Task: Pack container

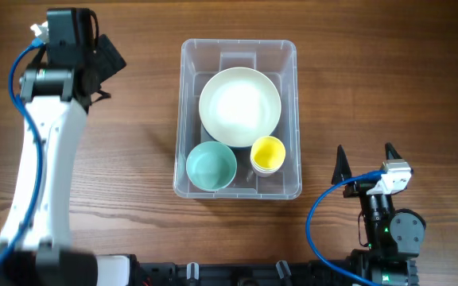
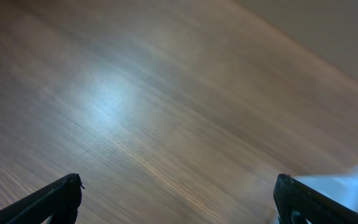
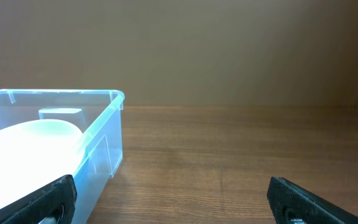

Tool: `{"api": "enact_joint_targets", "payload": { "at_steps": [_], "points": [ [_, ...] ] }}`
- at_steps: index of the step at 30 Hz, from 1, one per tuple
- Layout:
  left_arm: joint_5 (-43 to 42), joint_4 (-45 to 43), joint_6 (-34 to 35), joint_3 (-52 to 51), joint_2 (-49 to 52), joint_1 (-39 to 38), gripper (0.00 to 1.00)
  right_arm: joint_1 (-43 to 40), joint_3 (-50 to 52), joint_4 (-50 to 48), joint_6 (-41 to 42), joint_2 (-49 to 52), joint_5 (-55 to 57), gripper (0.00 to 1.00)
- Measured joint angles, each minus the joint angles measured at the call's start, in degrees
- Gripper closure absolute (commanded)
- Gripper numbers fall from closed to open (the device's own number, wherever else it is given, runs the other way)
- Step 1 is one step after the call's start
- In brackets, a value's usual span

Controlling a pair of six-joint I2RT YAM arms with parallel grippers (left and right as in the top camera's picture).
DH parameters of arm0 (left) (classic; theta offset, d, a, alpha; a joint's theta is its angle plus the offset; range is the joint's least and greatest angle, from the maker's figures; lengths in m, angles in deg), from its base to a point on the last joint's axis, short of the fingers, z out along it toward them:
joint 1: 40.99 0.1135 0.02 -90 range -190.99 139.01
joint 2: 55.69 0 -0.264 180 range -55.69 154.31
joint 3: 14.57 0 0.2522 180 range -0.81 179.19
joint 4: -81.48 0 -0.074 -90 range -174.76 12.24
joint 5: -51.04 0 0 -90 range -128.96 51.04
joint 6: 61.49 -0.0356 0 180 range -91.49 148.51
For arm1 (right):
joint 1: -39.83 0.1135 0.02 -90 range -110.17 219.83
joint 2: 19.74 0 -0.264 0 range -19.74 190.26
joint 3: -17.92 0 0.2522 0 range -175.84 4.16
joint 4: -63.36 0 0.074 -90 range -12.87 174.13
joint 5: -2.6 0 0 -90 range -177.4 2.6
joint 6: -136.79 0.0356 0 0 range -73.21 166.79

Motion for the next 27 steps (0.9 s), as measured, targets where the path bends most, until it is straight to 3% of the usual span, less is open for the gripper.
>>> {"api": "enact_joint_targets", "payload": {
  "at_steps": [14, 27],
  "points": [
    [0.0, 12.7, 0.0, -1.1, -37.7, -5.1, 0.0, 0.0, 0.0, 0.0, 0.0, 0.0, 0.0, 0.0],
    [0.0, 12.8, 0.1, -18.5, -73.4, -1.9, 0.0, 0.0, 0.0, 0.1, 0.0, 0.0, 0.0, 0.0]
  ]
}}
